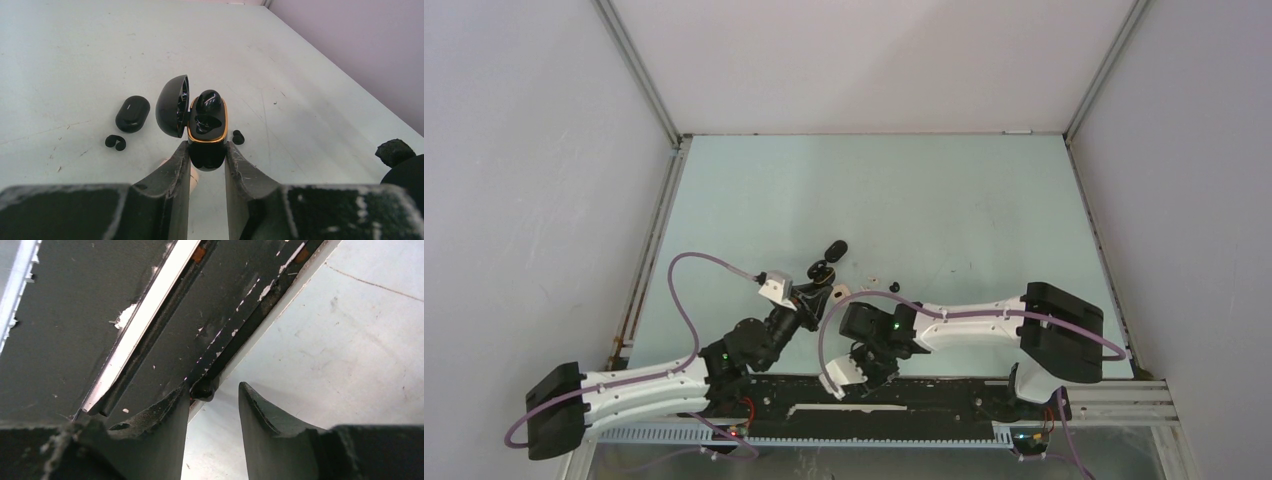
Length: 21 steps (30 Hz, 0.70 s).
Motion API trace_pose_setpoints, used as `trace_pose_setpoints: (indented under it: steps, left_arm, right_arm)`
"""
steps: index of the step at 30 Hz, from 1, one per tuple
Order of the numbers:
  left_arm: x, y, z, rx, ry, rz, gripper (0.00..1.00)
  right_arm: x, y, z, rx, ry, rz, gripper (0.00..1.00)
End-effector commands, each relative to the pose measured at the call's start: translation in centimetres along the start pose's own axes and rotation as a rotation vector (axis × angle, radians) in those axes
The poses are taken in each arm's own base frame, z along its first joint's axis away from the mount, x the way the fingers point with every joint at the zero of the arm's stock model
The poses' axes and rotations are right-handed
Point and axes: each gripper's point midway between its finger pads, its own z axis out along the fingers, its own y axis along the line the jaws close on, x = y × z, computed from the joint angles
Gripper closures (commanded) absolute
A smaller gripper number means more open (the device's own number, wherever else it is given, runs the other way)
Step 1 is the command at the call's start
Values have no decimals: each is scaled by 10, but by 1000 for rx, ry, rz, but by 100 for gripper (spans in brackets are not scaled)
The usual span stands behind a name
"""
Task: Insert the wireless bluetooth earbuds into the charging case
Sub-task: Pick up the earbud from the center of the board.
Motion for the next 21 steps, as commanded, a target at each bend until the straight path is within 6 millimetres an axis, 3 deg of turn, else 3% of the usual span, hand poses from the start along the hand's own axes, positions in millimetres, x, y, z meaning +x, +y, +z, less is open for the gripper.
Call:
trace_pose_setpoints:
  steps: [1, 14, 18, 21]
  left_arm:
    - [-9, -1, 3, -8, -34, -34, 100]
    - [-7, -1, 3, -6, -34, -38, 100]
    - [-6, 0, 3, -6, -36, -40, 100]
    - [-5, 0, 2, -5, -35, -42, 100]
  right_arm:
    - [-3, -11, 2, 48, 23, 18, 57]
    - [9, 3, 7, 41, 132, 15, 68]
    - [14, 11, 10, 27, 176, 20, 75]
    - [14, 6, 5, 60, 184, 23, 81]
